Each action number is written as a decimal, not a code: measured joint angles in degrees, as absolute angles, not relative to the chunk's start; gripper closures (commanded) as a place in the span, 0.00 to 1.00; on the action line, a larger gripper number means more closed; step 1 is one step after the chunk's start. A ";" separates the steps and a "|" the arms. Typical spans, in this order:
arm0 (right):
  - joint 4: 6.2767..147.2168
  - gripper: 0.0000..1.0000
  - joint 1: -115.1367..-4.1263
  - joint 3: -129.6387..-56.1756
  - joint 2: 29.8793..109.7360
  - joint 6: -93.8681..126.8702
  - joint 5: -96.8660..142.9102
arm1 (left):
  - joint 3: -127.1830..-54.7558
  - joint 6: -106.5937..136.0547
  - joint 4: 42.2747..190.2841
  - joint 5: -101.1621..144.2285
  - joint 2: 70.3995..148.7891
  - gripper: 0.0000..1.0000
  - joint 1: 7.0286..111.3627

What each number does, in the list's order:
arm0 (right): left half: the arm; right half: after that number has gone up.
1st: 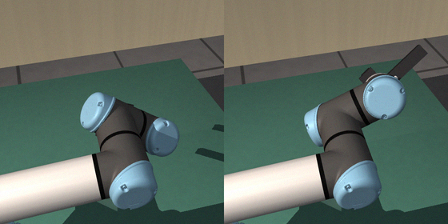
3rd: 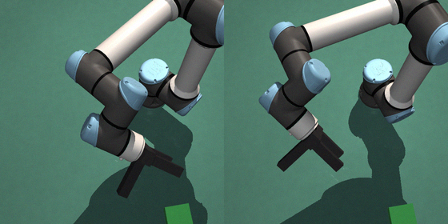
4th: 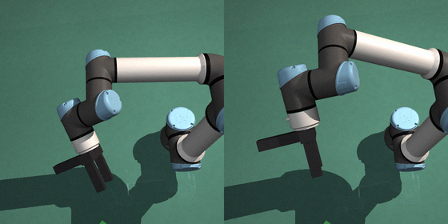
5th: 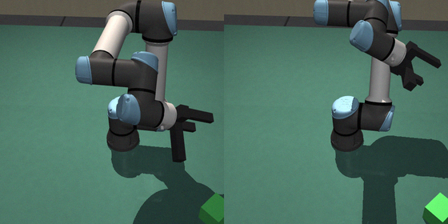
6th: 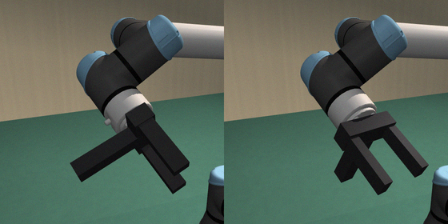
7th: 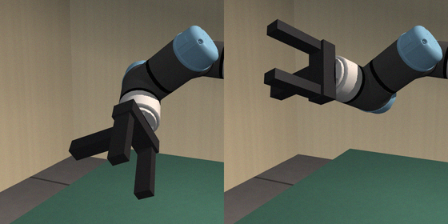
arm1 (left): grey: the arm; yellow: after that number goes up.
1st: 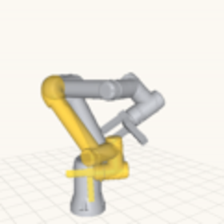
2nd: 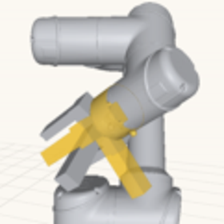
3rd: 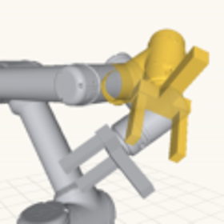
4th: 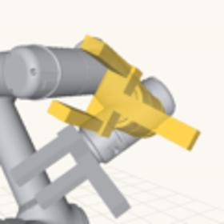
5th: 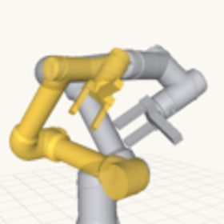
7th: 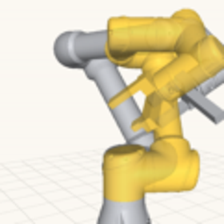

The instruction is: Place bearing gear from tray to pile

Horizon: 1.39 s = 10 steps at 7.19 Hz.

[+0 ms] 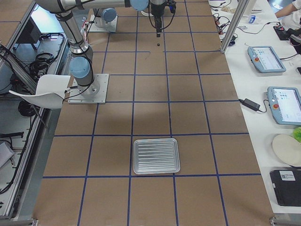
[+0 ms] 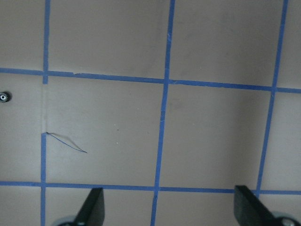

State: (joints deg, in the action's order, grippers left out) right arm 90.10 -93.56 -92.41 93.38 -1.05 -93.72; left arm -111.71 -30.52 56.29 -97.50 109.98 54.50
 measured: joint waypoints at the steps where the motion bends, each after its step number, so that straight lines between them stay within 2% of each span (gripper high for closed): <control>1: 88.84 0.00 -90.48 -92.56 94.83 -3.91 -93.36 | -111.02 -30.38 56.22 -97.24 109.95 0.01 54.90; 2: 89.08 0.00 -88.99 -92.48 95.51 -4.98 -93.14 | -109.27 -30.10 56.38 -97.06 109.84 0.00 55.87; 4: 94.76 0.00 -88.32 -92.97 95.65 -5.38 -92.99 | -101.42 -26.94 59.68 -97.14 109.76 0.00 61.05; 7: 99.96 0.00 -88.26 -94.67 95.62 -2.80 -92.46 | -89.59 -11.96 71.86 -96.77 109.63 0.00 72.60; 10: 99.71 0.00 -88.22 -95.11 95.77 1.39 -89.89 | -87.82 0.08 74.50 -92.99 109.84 0.00 87.21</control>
State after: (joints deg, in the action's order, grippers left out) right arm 99.71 -88.22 -95.11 95.77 1.39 -89.89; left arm -87.82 0.08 74.50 -92.99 109.84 87.21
